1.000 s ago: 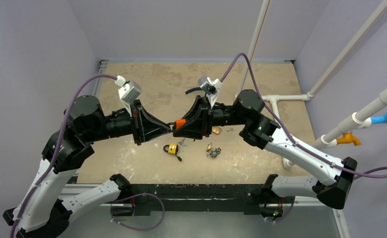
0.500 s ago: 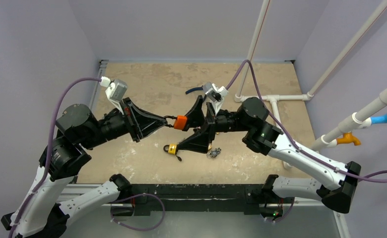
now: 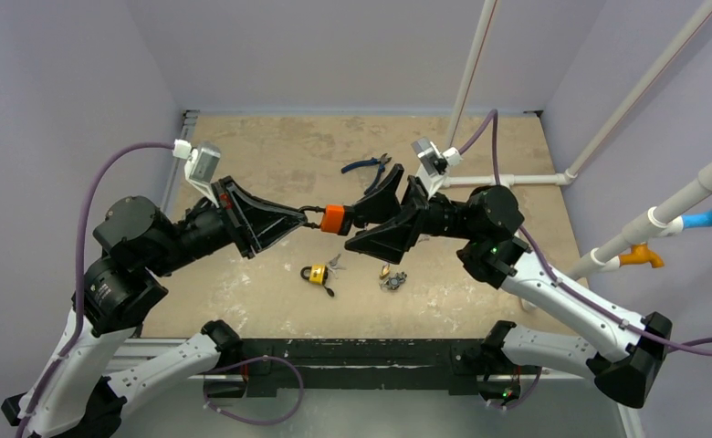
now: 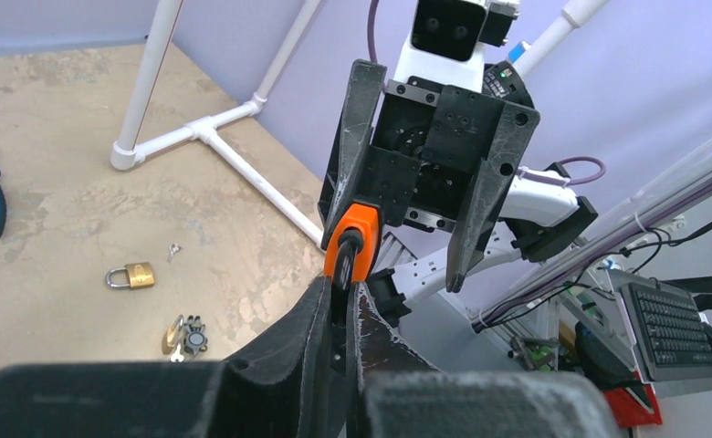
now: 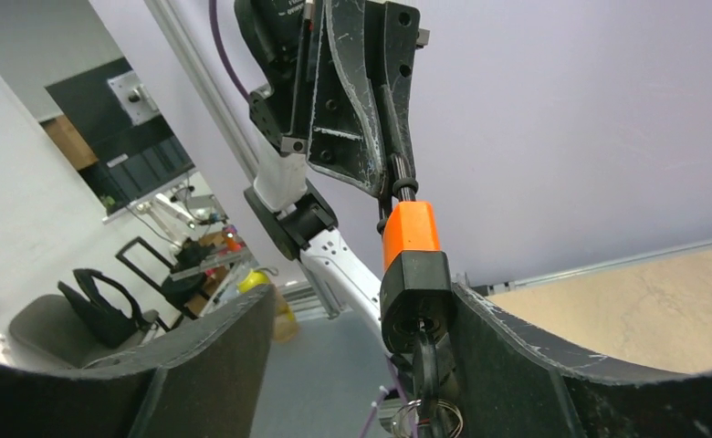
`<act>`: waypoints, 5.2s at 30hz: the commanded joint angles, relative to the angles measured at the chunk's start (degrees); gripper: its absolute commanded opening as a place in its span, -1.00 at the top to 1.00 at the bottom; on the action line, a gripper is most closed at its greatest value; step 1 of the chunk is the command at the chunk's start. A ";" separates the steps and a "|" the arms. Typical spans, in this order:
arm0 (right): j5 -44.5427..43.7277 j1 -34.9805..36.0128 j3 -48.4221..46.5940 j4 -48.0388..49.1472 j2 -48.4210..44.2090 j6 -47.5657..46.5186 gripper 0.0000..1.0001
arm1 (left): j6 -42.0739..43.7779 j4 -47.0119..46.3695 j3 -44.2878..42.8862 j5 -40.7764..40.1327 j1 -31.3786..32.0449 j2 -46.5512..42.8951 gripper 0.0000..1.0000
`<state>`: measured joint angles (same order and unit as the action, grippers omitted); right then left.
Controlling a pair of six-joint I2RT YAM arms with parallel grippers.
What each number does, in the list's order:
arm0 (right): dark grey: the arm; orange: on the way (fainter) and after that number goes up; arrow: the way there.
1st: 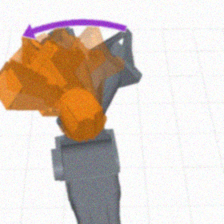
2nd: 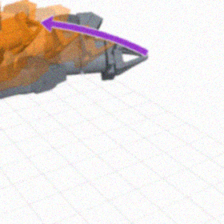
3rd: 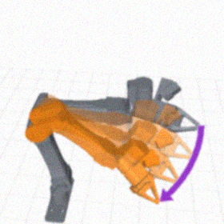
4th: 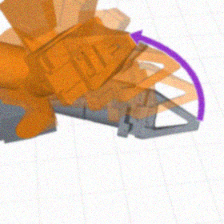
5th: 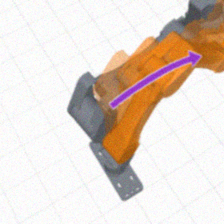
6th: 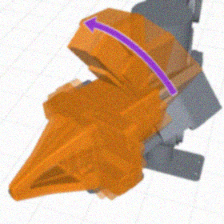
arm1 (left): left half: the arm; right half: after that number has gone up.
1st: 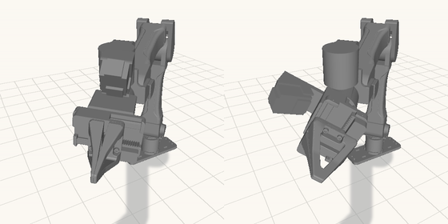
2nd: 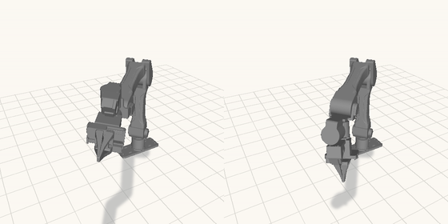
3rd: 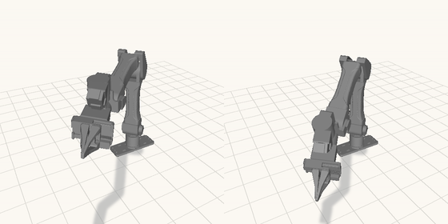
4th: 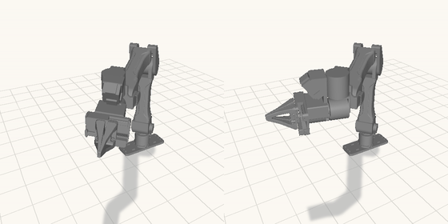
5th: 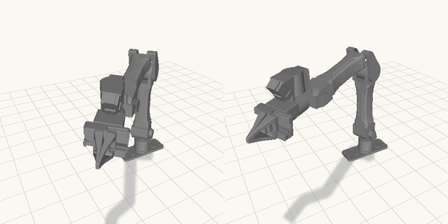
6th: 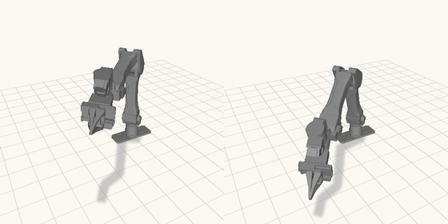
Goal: Lock with the key
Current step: Lock the lock.
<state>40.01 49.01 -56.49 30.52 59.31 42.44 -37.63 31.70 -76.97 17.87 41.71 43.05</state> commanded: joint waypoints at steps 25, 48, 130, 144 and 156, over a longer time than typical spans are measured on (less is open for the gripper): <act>0.62 -0.05 -5.85 -2.32 2.03 -0.62 1.00 | 2.62 2.64 -2.48 4.27 0.03 0.97 0.99; 7.08 -0.06 -8.44 -5.97 2.28 -2.56 1.00 | 8.27 7.11 -1.53 10.73 0.05 1.98 1.00; 2.76 2.38 -17.41 -10.57 10.35 -5.88 1.00 | 5.99 3.03 2.57 12.76 5.21 7.23 1.00; 2.35 2.49 -17.70 -11.40 10.35 -6.56 1.00 | 6.72 5.03 1.32 9.22 6.45 7.61 1.00; 2.77 2.49 -15.52 -12.64 8.78 -7.25 1.00 | 8.01 8.30 -1.23 1.36 6.33 5.21 0.75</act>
<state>48.71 49.76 -70.37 11.94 68.29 35.97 -30.35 39.05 -78.78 20.60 47.20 45.47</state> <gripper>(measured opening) 0.256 0.182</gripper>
